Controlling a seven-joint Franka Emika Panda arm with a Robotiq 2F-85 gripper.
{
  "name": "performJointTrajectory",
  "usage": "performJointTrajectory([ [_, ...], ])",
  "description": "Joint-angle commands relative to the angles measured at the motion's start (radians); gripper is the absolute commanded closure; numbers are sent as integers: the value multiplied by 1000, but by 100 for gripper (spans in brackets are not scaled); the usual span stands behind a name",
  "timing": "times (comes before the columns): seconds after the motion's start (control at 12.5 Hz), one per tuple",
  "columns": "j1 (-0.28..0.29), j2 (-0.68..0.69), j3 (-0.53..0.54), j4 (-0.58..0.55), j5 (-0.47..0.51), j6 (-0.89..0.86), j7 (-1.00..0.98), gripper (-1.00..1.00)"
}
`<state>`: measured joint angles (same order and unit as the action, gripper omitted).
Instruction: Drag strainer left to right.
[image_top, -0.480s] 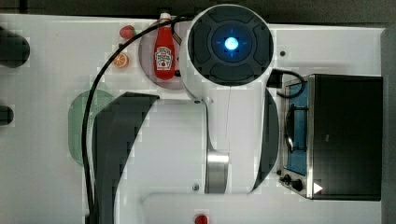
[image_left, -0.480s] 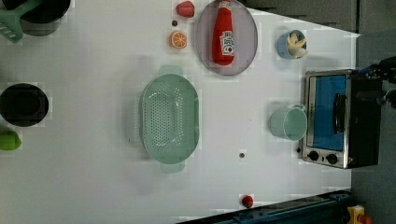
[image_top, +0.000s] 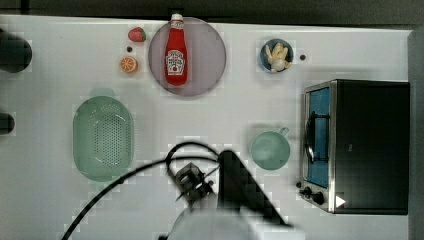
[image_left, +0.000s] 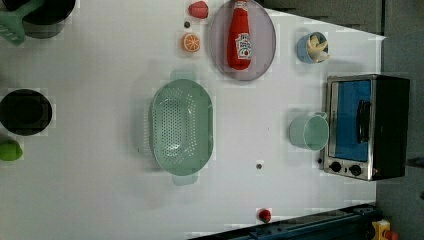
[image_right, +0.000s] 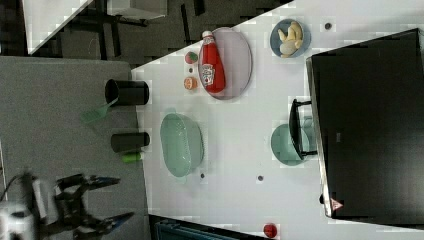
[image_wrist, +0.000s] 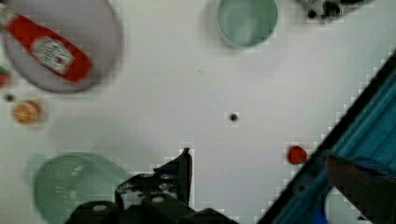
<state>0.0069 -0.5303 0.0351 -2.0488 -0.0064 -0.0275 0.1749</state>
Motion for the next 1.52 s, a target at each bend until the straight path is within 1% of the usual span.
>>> performJointTrajectory([
  [0.08, 5, 89, 106, 23, 2, 32, 37, -100],
  [0.32, 11, 136, 254, 23, 2, 114, 55, -100],
  [0.48, 12, 189, 350, 21, 2, 162, 106, -100],
  [0.64, 12, 259, 438, 9, 2, 211, 246, -100],
  [0.8, 12, 344, 510, -17, 2, 287, 440, -100],
  [1.04, 13, 484, 579, -80, -1, 482, 767, -100],
  [1.2, 13, 576, 601, -133, -3, 640, 943, -100],
  [1.52, 14, 753, 596, -209, -34, 904, 1134, -100],
])
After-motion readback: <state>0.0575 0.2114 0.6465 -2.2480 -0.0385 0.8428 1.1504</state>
